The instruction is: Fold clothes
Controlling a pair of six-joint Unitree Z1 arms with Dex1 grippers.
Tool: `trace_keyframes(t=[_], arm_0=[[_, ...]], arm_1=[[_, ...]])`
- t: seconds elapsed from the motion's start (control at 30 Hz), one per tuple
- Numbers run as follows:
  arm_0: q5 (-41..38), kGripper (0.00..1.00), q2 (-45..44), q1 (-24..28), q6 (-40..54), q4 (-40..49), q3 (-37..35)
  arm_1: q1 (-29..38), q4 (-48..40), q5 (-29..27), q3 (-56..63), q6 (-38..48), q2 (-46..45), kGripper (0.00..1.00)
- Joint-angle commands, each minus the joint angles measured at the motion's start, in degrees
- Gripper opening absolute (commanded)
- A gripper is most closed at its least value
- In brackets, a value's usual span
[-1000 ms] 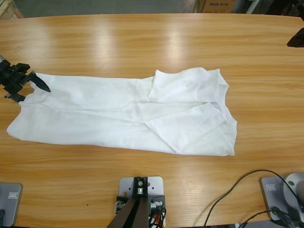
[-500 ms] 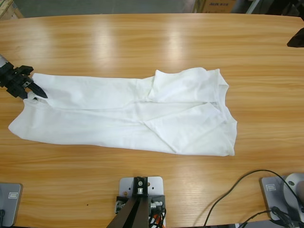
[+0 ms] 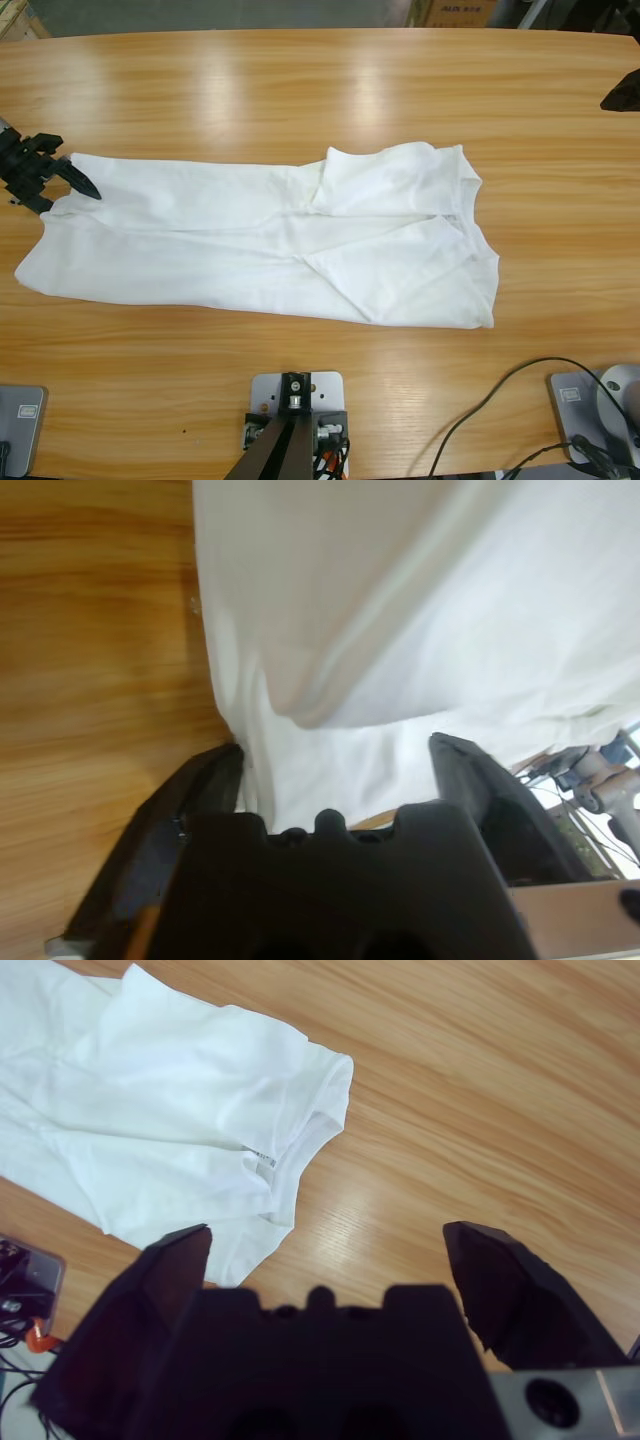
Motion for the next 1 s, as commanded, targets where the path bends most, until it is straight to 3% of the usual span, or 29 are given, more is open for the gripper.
trace_keyframes(t=[0.03, 0.23, 0.37, 0.57, 1.0], arm_0=[[7.17, 0.991, -6.02, 0.71, 0.09, -0.76, 1.69], [8.48, 0.991, -15.05, 1.47, -0.33, -2.0, 4.08], [3.33, 0.993, -17.29, 0.92, 0.25, -1.85, 5.57], [-6.7, 0.994, -19.73, -7.38, 1.31, -2.34, 7.07], [-5.45, 0.991, -8.66, -7.75, -0.22, -2.65, 7.24]], arm_1=[[-1.03, -0.61, 1.29, 2.02, -0.61, 0.81, 0.936], [-1.03, -2.09, 3.6, 2.69, -0.58, 0.95, 0.936], [-0.94, -4.48, 6.32, 5.27, -0.12, 1.33, 0.932], [0.8, -8.1, 7.41, 8.42, 1.41, 1.53, 0.931], [0.81, -7.72, 7.18, 10.56, 1.5, -1.43, 0.932]])
